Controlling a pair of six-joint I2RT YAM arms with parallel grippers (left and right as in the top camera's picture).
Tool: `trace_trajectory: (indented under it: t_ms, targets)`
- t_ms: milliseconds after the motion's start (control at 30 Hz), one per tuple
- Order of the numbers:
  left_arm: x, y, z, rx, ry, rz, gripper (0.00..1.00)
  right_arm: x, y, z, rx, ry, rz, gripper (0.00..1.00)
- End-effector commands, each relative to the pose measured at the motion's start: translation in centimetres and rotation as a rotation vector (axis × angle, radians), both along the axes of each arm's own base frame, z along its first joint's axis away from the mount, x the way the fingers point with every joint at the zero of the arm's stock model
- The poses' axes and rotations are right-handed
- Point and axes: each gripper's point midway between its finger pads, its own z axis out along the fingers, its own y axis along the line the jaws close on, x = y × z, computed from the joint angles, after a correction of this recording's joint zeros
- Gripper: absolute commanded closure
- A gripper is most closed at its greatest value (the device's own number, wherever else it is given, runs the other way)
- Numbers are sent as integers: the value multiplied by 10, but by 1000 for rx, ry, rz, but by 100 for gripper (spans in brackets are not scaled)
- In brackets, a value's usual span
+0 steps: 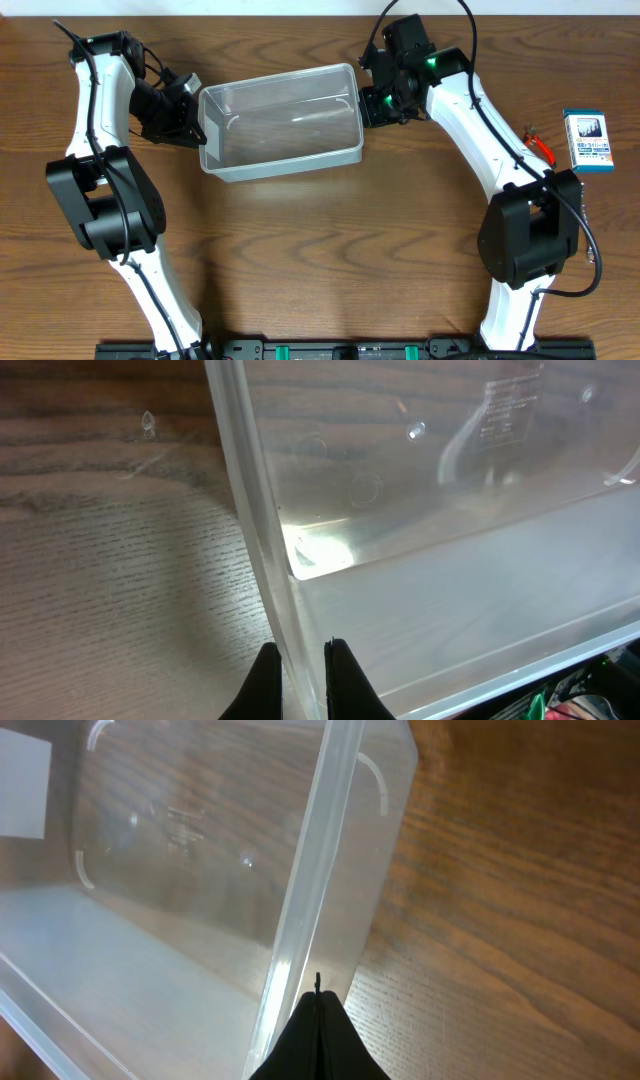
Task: Pack container
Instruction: 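Grip the box walls with both grippers and slide it toward the center, then release the box's left wall and lift the left gripper away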
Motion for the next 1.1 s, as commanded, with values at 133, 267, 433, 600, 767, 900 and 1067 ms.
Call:
trace_trajectory:
  t_ms: [133, 267, 433, 600, 767, 900, 1067]
  targets:
    - [-6, -15, -3, -55, 25, -41, 94, -6, 12, 23, 44, -31, 52, 99]
    - [-9, -16, -2, -58, 36, -44, 94, -7, 11, 23, 41, -24, 52, 99]
    - [-12, -17, -1, -62, 51, -47, 94, -10, 9, 22, 27, -19, 55, 99]
    - [-17, -18, 1, -69, 68, -61, 94, -11, 0, 27, -13, -34, 39, 99]
    - [-21, -24, 2, -72, 83, -74, 94, -14, 0, 36, -8, -46, 39, 99]
    - [-22, -31, 2, -71, 86, -94, 94, -18, -2, 38, -13, -36, 43, 99]
    - [-24, -41, 2, -72, 93, -123, 94, -19, -3, 37, -16, -32, 45, 99]
